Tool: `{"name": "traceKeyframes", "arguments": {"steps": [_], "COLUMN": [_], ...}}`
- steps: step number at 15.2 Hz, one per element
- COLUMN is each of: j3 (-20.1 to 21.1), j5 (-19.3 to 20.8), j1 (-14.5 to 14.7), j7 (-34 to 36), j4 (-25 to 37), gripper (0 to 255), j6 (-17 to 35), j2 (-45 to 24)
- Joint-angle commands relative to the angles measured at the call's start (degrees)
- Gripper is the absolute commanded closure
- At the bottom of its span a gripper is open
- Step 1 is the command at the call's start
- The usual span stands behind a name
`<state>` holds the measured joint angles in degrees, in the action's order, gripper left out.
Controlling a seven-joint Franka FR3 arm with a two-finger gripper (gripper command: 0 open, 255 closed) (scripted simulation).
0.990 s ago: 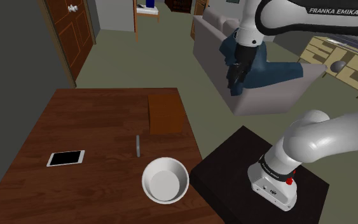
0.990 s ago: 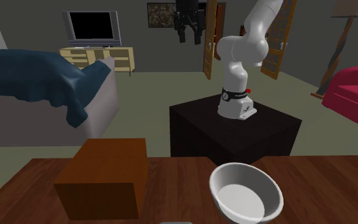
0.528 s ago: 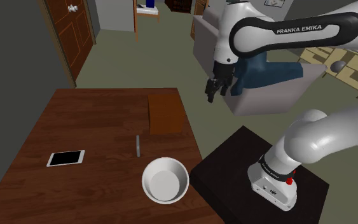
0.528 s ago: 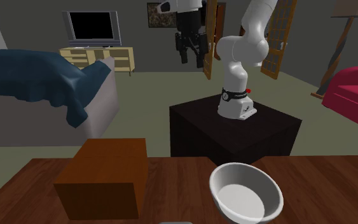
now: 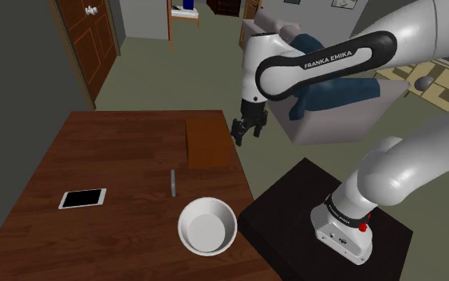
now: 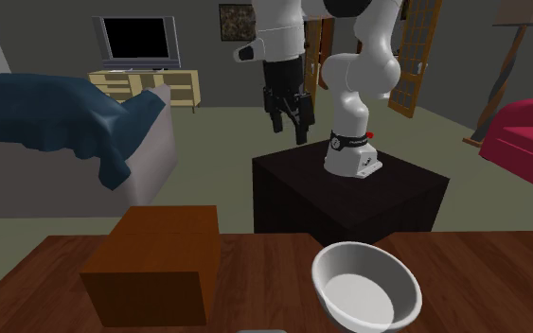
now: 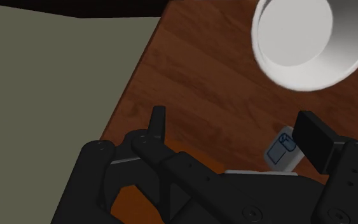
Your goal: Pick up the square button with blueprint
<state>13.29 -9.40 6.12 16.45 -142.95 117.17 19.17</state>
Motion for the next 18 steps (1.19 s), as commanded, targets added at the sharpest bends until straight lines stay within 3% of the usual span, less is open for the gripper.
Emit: {"name": "traceKeyframes", "arguments": {"steps": [1, 10, 18], "j3": [1.32, 5.51, 4.69], "j5": [-0.25, 3.02, 8.71], "j1": [0.32, 2.39, 7.06], "j7": [2.03, 12.62, 21.87], "j4": [0.96, 9.47, 22.14], "gripper": [0, 0, 0], "j6": [3.21, 15.1, 20.74], "j2": [-3.96, -24.09, -42.42]}}
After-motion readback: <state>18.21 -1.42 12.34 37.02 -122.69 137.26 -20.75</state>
